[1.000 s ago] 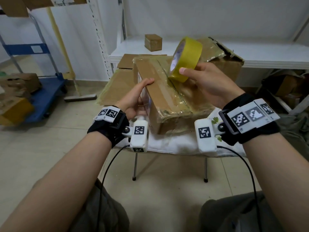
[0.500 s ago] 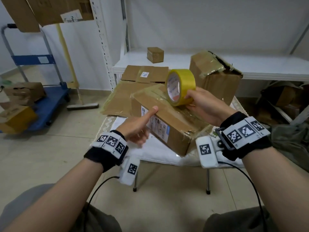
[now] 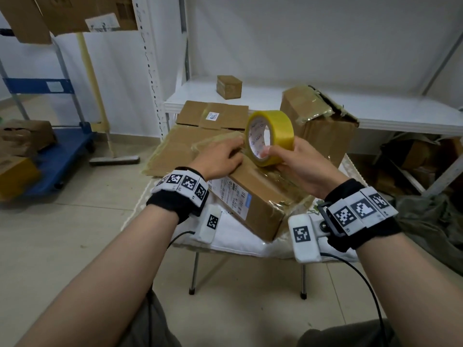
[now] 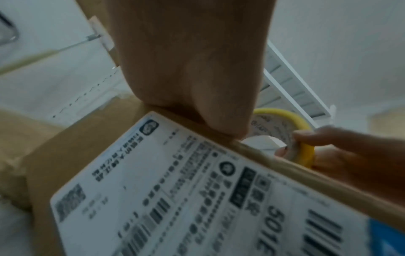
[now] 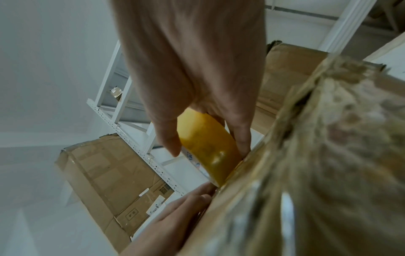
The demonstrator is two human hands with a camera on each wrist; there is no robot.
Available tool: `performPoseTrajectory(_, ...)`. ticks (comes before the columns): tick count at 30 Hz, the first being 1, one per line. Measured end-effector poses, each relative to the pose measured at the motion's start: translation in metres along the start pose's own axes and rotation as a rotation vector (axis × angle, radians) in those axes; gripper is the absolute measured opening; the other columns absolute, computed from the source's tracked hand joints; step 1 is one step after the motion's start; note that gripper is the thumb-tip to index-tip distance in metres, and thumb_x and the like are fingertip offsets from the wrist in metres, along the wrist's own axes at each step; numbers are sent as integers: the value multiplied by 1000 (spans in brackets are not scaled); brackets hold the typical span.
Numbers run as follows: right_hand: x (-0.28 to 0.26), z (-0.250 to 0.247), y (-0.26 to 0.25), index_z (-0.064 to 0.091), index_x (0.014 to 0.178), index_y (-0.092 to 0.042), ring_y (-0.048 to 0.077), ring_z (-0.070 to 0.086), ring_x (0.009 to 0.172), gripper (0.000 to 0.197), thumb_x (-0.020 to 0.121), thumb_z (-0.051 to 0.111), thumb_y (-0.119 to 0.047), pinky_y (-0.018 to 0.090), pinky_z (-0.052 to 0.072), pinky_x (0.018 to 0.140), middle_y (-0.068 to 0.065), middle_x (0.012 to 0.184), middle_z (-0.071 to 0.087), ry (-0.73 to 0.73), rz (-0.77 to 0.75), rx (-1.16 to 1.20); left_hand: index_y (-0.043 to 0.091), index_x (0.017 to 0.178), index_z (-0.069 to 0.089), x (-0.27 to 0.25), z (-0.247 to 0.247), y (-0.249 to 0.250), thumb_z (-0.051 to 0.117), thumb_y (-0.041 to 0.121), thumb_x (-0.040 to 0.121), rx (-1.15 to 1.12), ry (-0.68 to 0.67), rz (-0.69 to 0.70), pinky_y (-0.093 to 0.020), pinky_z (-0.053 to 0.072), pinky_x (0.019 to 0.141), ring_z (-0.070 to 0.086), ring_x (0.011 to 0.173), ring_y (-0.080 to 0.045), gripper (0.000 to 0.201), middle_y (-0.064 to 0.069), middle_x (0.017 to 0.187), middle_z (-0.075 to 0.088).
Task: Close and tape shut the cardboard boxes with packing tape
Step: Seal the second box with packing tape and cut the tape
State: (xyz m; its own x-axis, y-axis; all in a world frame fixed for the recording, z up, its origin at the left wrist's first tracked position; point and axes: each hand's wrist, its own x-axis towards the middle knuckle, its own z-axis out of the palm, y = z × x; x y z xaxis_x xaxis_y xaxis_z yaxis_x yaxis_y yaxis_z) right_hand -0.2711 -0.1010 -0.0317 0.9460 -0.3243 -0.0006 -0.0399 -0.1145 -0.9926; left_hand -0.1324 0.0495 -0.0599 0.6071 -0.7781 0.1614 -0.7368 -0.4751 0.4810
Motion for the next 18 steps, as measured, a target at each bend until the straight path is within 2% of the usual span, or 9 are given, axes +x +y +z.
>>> performPoseTrajectory(2,-1,-2,-1,63,122,-1,24,72,100,30,92,65,-2,29,59,84,16,113,74,30,-11,13,30,151,37,6,3,-2,40,48,100,187,-60,3,-44,26,119,35,143,-22,54,2,159,35)
performPoseTrajectory(4,-3,-3,-6,66,110,-3,20,71,90,19,91,65,-3,35,57,85,15,104,75,50,-31,-14,27,157,24,8,7,-6,37,66,96,274,-109,-5,-42,13,123,15,152,-16,74,6,166,13)
performPoseTrajectory(5,-5,-3,-9,67,107,-4,20,70,87,15,91,65,-5,42,55,88,13,98,74,52,-42,-24,26,158,20,8,8,-8,37,72,92,276,-118,-11,-43,10,124,10,153,-14,82,6,166,9)
performPoseTrajectory(7,-7,-2,-14,65,111,0,22,69,85,21,91,65,-6,54,53,96,9,91,72,60,-64,-15,28,159,16,7,9,-12,36,81,85,256,-131,-9,-44,9,124,7,153,-13,93,7,167,6)
performPoseTrajectory(10,-10,4,-20,59,117,5,21,70,84,27,92,64,-4,60,51,95,6,89,70,69,-78,-11,32,159,14,6,10,-16,26,93,69,216,-114,6,-46,10,124,7,153,-12,109,10,167,6)
performPoseTrajectory(11,-11,7,-22,61,111,4,22,70,85,20,92,63,-2,60,53,93,6,90,71,71,-90,-1,33,158,14,6,10,-17,25,94,68,215,-109,10,-47,11,123,8,153,-12,110,10,167,6)
performPoseTrajectory(13,-12,10,-26,62,97,-3,25,73,88,5,93,61,-1,53,60,87,7,93,72,88,-116,71,32,159,13,4,10,-16,31,90,75,229,-118,5,-47,9,124,6,153,-13,103,9,167,5)
performPoseTrajectory(16,-11,11,-34,60,91,-8,18,73,78,8,95,57,-1,43,64,79,1,74,70,147,-167,177,33,158,12,0,9,-11,43,78,85,194,-102,-26,-47,7,124,9,153,-15,92,5,166,9)
performPoseTrajectory(18,-10,10,-36,62,91,-9,15,71,75,8,95,58,-3,40,64,76,-2,71,69,144,-164,139,34,158,12,1,10,-13,40,83,82,184,-98,-15,-49,9,123,11,153,-16,95,6,166,10)
